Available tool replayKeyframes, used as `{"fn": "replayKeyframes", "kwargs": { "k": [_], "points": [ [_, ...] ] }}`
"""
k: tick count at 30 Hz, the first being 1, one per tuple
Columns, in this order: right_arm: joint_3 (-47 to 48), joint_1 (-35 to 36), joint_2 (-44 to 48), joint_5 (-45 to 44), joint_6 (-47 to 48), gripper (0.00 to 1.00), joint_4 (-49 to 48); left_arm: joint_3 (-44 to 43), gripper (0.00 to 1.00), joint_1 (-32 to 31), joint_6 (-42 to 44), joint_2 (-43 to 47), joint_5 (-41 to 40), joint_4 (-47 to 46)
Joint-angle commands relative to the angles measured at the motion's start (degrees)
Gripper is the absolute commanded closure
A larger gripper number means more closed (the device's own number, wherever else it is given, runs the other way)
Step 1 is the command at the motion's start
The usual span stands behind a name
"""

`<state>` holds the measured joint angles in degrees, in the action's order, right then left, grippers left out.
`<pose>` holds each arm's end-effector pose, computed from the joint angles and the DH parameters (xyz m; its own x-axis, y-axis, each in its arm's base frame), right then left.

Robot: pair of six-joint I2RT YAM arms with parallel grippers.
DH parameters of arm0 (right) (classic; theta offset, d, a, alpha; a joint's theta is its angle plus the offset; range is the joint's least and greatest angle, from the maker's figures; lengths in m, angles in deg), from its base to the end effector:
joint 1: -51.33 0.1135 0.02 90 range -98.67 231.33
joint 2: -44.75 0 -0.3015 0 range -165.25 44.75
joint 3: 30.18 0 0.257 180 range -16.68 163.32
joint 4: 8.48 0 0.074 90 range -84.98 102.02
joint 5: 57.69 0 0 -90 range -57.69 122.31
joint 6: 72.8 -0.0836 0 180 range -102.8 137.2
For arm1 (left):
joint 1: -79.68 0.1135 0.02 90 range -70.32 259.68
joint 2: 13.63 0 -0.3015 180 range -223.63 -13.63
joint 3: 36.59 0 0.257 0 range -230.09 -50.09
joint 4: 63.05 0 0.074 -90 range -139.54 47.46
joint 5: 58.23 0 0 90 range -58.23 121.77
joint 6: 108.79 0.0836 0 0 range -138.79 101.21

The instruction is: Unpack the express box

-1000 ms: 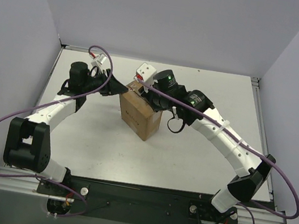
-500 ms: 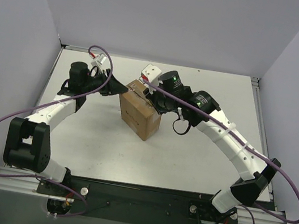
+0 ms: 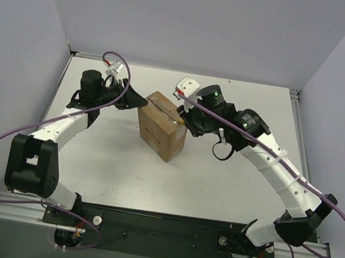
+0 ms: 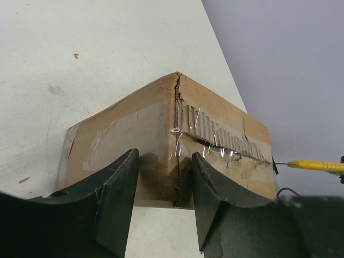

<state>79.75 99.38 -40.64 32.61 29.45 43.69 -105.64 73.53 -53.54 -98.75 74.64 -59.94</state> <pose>0.2465 0.2749 0.4477 -0.1445 -0.4782 -0.8663 -0.7956 0.5767 -0.1856 0.3609 -0.0961 0.2983 -0.6773 -0.3472 -0.6486 0.4033 0.5622 -0.7220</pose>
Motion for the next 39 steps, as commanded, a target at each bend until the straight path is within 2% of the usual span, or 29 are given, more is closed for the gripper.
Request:
{"fn": "replayKeyframes", "kwargs": {
  "k": [1,11,13,14,17,18,22,24,27,28,30,31,32,34,35,39],
  "points": [
    [-1.76,-1.29,3.55,-0.82,0.41,1.0,4.92,-0.09,0.48,0.97,4.42,-2.24,-5.25,6.35],
    [-4.04,-2.79,6.28,0.76,1.28,1.0,6.33,-0.79,0.49,0.97,4.86,-2.24,-5.08,6.79],
    [-4.57,-3.66,7.16,0.85,1.46,1.0,6.15,-0.53,0.48,0.97,4.16,-1.89,-2.98,4.87],
    [-5.27,-4.1,7.25,0.76,1.63,1.0,6.06,-0.09,0.48,0.97,3.2,-1.45,-1.32,2.77],
    [-7.12,-6.65,7.69,0.67,0.41,1.0,4.48,1.66,0.42,0.97,-6.19,-0.84,6.24,-11.27],
    [-7.39,-7.61,7.34,0.5,0.41,1.0,4.22,1.59,0.38,0.97,-11.44,-0.92,9.22,-18.8],
    [-6.16,-12.01,6.2,0.05,1.37,1.0,2.46,-4.9,0.32,2.54,-12.11,-1.1,13.81,-20.9],
    [-3.01,-14.12,4.53,0.93,2.33,1.0,1.76,-10.35,0.32,2.99,-7.9,-1.45,15.83,-18.1],
    [2.17,-17.46,2.51,8.21,7.06,1.0,0.7,-17.63,0.31,2.38,1.49,-1.63,19.0,-12.56],
    [2.97,-18.51,2.07,13.02,8.65,1.0,0.18,-19.32,0.3,1.76,4.04,-1.89,19.7,-10.89],
    [3.25,-20.01,1.98,19.97,14.87,1.0,-2.1,-24.84,0.29,0.8,13.44,-2.15,21.02,-3.87],
    [3.07,-21.15,2.15,25.84,16.39,1.0,-4.72,-26.7,0.28,0.1,17.21,-2.41,21.2,-1.06],
    [2.98,-21.59,2.15,28.85,17.45,1.0,-5.97,-27.93,0.28,-1.39,24.3,-2.42,21.37,3.58],
    [4.99,-22.65,1.28,34.39,20.86,1.0,-7.29,-31.19,0.26,-3.15,31.28,-2.33,21.03,8.0],
    [6.31,-22.65,-0.47,38.34,21.67,1.0,-7.12,-32.33,0.25,-5.08,37.75,-2.42,20.59,12.72],
    [14.04,-22.74,-6.1,45.04,23.69,1.0,-7.21,-39.36,0.23,-9.04,52.2,-4.17,19.97,26.36]
  ]
}}
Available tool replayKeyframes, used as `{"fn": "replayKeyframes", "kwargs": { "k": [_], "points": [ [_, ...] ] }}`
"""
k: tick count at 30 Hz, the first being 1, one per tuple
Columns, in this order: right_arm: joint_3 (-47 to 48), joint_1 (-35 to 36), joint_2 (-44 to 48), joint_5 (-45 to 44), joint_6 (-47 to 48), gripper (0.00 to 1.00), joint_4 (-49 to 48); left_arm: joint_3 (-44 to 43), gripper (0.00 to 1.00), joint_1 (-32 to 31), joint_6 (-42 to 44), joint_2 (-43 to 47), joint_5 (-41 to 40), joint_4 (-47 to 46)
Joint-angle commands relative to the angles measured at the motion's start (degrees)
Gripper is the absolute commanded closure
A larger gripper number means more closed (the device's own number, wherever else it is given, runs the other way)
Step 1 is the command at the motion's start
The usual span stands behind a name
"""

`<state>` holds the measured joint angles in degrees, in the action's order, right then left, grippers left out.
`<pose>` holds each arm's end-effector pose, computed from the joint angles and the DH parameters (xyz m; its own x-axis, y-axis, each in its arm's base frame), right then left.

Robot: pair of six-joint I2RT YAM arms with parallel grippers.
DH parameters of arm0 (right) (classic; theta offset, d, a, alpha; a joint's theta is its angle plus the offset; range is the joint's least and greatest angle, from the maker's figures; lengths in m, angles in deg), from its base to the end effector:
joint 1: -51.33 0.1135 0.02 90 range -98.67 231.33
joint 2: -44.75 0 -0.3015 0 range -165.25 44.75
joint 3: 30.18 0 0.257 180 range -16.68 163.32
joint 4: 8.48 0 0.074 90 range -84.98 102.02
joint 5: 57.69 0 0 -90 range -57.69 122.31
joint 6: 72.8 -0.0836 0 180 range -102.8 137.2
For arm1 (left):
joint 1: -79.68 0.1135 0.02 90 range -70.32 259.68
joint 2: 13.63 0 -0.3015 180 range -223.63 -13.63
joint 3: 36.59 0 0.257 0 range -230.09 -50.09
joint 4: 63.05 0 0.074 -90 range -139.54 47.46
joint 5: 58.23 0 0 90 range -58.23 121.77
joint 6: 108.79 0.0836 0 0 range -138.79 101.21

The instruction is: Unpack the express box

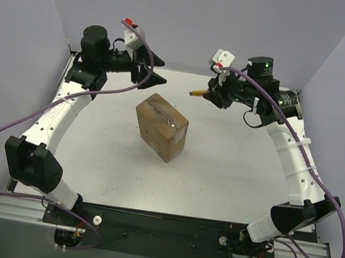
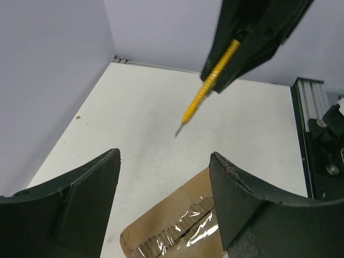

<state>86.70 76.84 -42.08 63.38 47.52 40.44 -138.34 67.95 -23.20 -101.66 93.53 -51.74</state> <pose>0.3095 0.1955 0.4961 0.1568 -0.4043 -0.9011 -0.8462 0.4154 -0.3336 0.3500 -0.1479 0.4806 -0.0326 -0.0304 -0.9990 0.9583 0.2828 -0.0399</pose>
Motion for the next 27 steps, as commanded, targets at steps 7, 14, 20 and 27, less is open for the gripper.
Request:
{"fn": "replayKeyframes", "kwargs": {
  "k": [7,14,20,27],
  "points": [
    [15.37,0.58,-11.96,21.04,9.13,1.0,-3.78,-10.19,0.23,-7.34,31.47,-3.11,-4.0,25.05],
    [15.81,1.38,-12.49,24.3,10.98,1.0,-3.87,-10.72,0.28,-10.68,32.09,-4.69,-8.67,24.34],
    [14.76,1.64,-11.35,25.01,10.02,1.0,-3.87,-13.09,0.37,-11.48,33.76,-6.63,-8.85,27.15],
    [12.91,1.55,-10.56,24.3,8.96,1.0,-4.13,-17.39,0.63,-11.65,34.46,-9.7,-6.74,30.76]
  ]
}}
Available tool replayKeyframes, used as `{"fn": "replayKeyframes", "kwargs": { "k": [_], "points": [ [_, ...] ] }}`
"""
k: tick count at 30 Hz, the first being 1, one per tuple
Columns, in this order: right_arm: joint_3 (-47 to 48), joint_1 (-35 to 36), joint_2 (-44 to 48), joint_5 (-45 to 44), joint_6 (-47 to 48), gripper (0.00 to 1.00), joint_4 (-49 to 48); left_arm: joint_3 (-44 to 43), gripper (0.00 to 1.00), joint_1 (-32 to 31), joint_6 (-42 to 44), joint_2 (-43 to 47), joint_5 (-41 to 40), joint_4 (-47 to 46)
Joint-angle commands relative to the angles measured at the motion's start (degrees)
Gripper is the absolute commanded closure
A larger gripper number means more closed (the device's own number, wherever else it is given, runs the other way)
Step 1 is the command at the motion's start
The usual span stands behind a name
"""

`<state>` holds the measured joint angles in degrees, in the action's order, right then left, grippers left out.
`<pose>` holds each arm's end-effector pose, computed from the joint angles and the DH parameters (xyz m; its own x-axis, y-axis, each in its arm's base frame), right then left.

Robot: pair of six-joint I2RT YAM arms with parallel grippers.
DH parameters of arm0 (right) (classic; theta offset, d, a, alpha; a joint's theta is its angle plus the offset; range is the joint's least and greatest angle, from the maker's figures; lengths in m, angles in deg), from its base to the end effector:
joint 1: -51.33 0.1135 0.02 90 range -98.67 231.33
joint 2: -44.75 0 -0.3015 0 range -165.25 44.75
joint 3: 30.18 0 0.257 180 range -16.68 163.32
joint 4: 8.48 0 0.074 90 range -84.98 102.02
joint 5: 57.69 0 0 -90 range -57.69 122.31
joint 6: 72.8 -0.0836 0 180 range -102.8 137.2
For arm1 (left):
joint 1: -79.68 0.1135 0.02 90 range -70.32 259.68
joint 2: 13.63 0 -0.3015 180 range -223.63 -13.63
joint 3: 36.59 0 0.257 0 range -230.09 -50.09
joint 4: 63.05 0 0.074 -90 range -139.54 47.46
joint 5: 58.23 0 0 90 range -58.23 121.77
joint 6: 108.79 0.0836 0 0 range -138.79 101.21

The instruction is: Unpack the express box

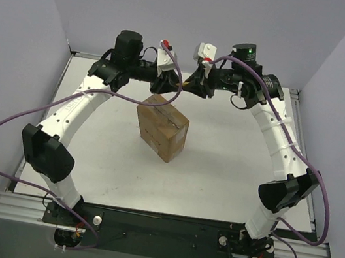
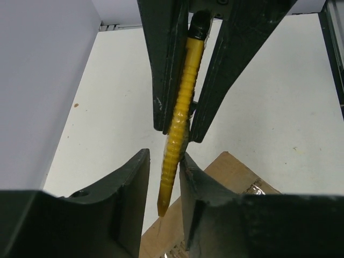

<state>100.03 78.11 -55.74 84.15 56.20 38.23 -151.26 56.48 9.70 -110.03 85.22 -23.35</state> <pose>0.3438 0.2471 0.5007 0.3949 -0.2362 -0.8878 -0.9022 0.0825 -0.4233 0.3530 -0.2244 0.4485 0.1446 0.2471 -0.9581 0.9705 0.1535 0.1861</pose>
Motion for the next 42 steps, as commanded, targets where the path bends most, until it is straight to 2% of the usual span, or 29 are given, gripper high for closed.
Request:
{"fn": "replayKeyframes", "kwargs": {
  "k": [1,5,7,8,9,11,12,14,17,23,32,38,42],
  "points": [
    [-0.69,0.28,3.1,3.45,0.11,1.0,-1.92,-5.35,0.66,-0.18,1.83,-1.6,1.74,3.59],
    [-1.04,-0.33,3.37,3.27,-3.12,1.0,-2.62,-6.94,1.0,-0.09,1.31,-3.18,3.06,5.88],
    [-1.39,-1.03,3.37,3.1,-7.07,1.0,-5.25,-5.63,1.0,0.26,-2.18,-3.09,3.76,2.83],
    [-2.61,-1.38,3.54,2.92,-12.84,0.91,-7.0,-3.27,1.0,0.35,-3.95,-2.74,4.03,0.72],
    [-3.32,-2.6,3.8,3.53,-16.03,0.81,-10.33,-1.6,1.0,0.87,-8.93,-1.87,4.99,-5.13],
    [-6.47,-3.84,4.68,4.67,-23.22,0.66,-15.42,2.96,1.0,1.4,-14.58,-0.73,5.7,-11.66],
    [-7.88,-5.24,5.73,5.64,-25.53,0.64,-17.37,4.03,1.0,1.49,-19.48,-0.46,6.57,-16.91],
    [-10.87,-6.39,6.62,8.01,-29.14,0.58,-21.5,5.97,1.0,2.02,-23.46,-0.54,7.63,-20.55],
    [-12.11,-7.19,7.67,11.0,-31.79,0.56,-22.4,7.64,1.0,2.02,-29.88,-0.81,8.77,-27.23],
    [-13.7,-6.66,8.03,11.19,-32.32,0.54,-22.93,9.58,1.0,1.93,-38.24,-1.95,10.53,-36.12],
    [-12.82,-6.13,6.62,9.87,-32.93,0.56,-24.68,8.97,1.0,1.67,-39.65,-2.74,12.37,-36.48],
    [-12.03,-6.04,5.31,10.92,-35.13,0.6,-27.06,7.3,1.0,1.67,-40.71,-4.32,14.75,-36.57],
    [-11.15,-6.04,4.43,13.02,-35.93,0.7,-26.88,6.6,1.0,1.67,-40.97,-4.94,15.1,-36.74]
  ]
}}
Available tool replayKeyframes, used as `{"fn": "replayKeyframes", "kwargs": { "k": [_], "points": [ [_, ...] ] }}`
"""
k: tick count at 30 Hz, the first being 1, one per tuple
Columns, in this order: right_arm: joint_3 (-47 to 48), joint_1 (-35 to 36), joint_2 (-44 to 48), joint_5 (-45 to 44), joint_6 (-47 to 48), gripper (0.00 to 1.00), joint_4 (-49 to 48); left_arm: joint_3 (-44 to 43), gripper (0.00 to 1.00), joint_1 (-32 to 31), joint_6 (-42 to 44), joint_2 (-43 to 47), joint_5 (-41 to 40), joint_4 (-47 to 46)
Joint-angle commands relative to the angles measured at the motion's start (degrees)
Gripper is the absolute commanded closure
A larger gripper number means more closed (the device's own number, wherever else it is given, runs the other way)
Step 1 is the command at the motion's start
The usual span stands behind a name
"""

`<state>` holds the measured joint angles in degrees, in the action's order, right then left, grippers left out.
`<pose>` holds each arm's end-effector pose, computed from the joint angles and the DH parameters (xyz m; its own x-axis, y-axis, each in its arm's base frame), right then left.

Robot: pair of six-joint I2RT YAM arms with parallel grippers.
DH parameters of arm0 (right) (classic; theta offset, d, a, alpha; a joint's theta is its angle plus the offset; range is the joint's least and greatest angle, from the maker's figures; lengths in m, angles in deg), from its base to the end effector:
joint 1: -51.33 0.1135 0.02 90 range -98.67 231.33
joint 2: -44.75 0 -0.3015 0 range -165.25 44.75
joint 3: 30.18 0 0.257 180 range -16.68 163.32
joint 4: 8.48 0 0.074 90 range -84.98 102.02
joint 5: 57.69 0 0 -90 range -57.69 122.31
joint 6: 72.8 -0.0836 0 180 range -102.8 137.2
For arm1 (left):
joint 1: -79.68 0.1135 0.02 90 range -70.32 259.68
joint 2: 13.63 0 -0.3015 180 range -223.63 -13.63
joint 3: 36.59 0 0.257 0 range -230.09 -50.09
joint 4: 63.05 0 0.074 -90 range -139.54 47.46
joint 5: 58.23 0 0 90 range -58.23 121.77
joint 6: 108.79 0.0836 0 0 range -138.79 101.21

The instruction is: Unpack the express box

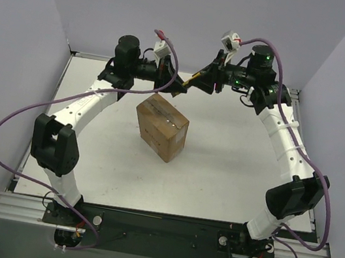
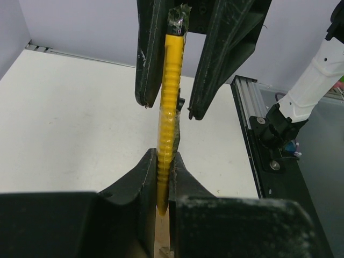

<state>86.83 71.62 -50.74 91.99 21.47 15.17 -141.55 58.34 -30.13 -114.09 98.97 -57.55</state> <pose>0.3540 0.2078 0.5036 0.0385 -0.0258 -0.9989 -0.9840 0.1729 -0.0424 0.3793 -0.2309 0.4283 -0.2125 0.0012 -0.9772 0.9768 0.0263 -0.2124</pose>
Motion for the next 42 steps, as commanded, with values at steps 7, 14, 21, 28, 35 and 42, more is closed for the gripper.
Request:
{"fn": "replayKeyframes", "kwargs": {
  "k": [7,14,21,28,35,42],
  "points": [
    [3.01,0.62,-1.11,6.32,2.13,0.71,0.55,-3.72,1.0,0.16,-2.81,-2.1,2.67,-4.38],
    [5.57,0.97,-2.43,6.24,5.57,0.74,5.05,-4.96,1.0,0.16,-4.13,-3.25,3.64,-5.26],
    [8.03,0.98,-3.57,6.41,8.29,0.7,9.27,-5.31,1.0,0.16,-4.4,-3.6,3.73,-5.61],
    [11.98,0.98,-5.85,5.89,9.61,1.0,14.71,-5.66,1.0,0.25,-1.7,-3.51,0.76,-2.74],
    [7.95,0.54,-1.38,-25.42,8.82,1.0,13.76,-4.43,0.47,5.86,18.08,2.37,-7.5,17.04],
    [-9.7,1.5,8.81,-41.03,16.55,1.0,11.29,-1.27,0.44,11.05,26.45,5.63,-34.89,28.13]
  ]
}}
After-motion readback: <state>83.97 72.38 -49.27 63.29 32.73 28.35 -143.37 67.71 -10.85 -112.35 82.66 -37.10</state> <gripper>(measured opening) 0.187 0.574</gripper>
